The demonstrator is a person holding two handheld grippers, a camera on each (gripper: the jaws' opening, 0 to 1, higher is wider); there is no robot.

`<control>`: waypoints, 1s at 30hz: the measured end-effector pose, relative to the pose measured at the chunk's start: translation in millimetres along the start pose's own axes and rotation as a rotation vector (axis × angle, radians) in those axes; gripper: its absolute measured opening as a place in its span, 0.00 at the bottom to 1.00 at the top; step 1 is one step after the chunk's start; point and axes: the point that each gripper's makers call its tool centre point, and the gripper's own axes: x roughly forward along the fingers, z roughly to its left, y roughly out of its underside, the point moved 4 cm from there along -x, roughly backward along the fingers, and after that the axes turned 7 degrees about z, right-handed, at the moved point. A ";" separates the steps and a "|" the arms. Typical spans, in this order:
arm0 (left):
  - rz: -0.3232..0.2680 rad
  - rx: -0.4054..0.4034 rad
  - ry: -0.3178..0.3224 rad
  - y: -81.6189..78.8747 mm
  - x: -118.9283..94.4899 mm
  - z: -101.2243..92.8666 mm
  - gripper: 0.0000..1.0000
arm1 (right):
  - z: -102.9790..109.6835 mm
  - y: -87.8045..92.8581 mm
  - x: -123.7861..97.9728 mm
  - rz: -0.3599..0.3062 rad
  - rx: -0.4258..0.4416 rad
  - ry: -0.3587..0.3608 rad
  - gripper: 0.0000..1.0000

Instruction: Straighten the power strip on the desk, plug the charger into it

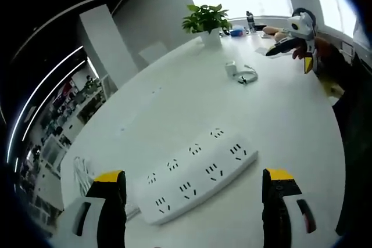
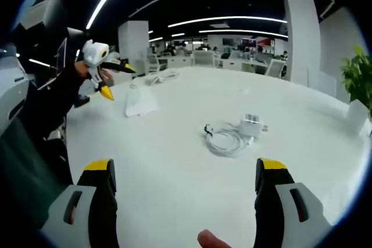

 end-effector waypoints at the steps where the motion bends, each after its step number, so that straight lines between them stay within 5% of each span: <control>1: 0.002 0.003 0.000 -0.1 0.1 0.5 1.00 | 0.4 0.2 0.4 0.002 -0.001 -0.001 1.00; 30: 0.110 0.122 0.073 0.8 11.5 2.1 1.00 | -0.6 5.4 -1.1 0.002 0.011 0.008 1.00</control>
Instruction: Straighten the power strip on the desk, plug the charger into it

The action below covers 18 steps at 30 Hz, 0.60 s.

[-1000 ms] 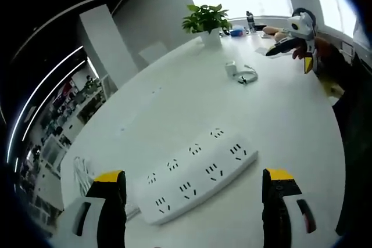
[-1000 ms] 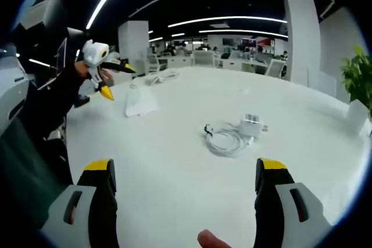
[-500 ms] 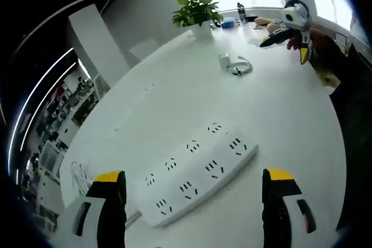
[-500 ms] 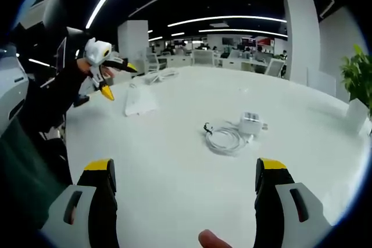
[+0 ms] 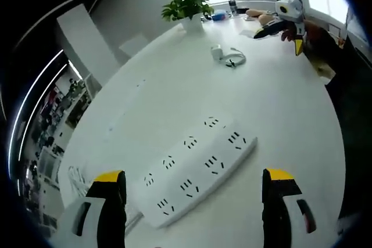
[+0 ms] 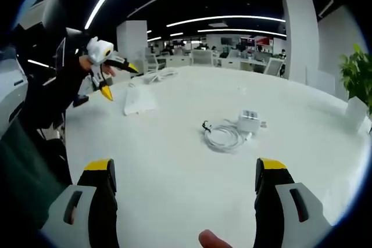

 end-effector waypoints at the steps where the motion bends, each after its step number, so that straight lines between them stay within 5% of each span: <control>1: 0.001 0.002 0.004 -0.3 0.4 -0.1 1.00 | 0.0 0.2 0.0 0.000 0.000 0.000 1.00; 18: 0.022 0.041 0.065 -2.2 8.2 4.1 1.00 | -1.4 1.6 1.2 0.006 0.003 0.000 0.99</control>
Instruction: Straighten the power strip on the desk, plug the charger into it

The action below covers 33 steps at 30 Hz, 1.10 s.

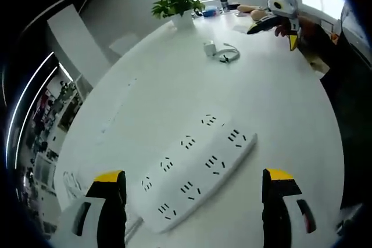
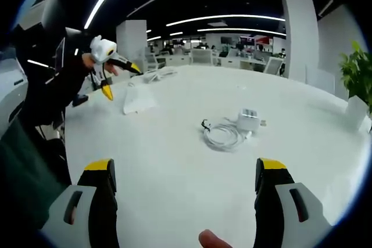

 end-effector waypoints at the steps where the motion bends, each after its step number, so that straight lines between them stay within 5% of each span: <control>1: -0.001 0.000 0.002 -0.3 0.3 -0.3 1.00 | -0.2 0.0 0.2 0.001 0.002 0.000 0.99; 7: 0.009 0.022 0.052 -2.7 6.4 -4.0 1.00 | 0.4 1.3 2.8 0.006 0.006 -0.004 0.99; 33: 0.097 0.131 0.093 -6.0 10.9 -0.9 1.00 | -0.5 1.4 7.8 0.013 0.004 -0.013 0.99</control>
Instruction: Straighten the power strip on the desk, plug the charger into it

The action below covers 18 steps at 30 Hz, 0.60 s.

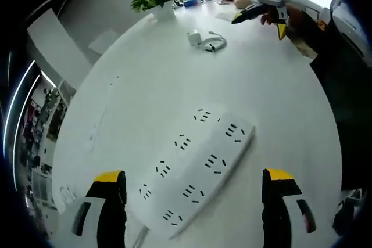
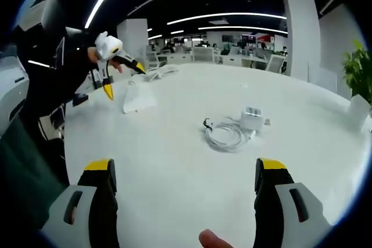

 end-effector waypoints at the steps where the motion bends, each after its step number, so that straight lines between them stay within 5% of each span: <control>1: -0.001 0.001 0.006 -0.7 0.6 0.1 1.00 | -0.1 0.2 0.0 0.000 0.002 0.000 0.99; 18: -0.018 0.041 0.064 -7.0 6.4 8.2 1.00 | -1.5 6.8 -0.6 0.020 0.000 -0.004 0.99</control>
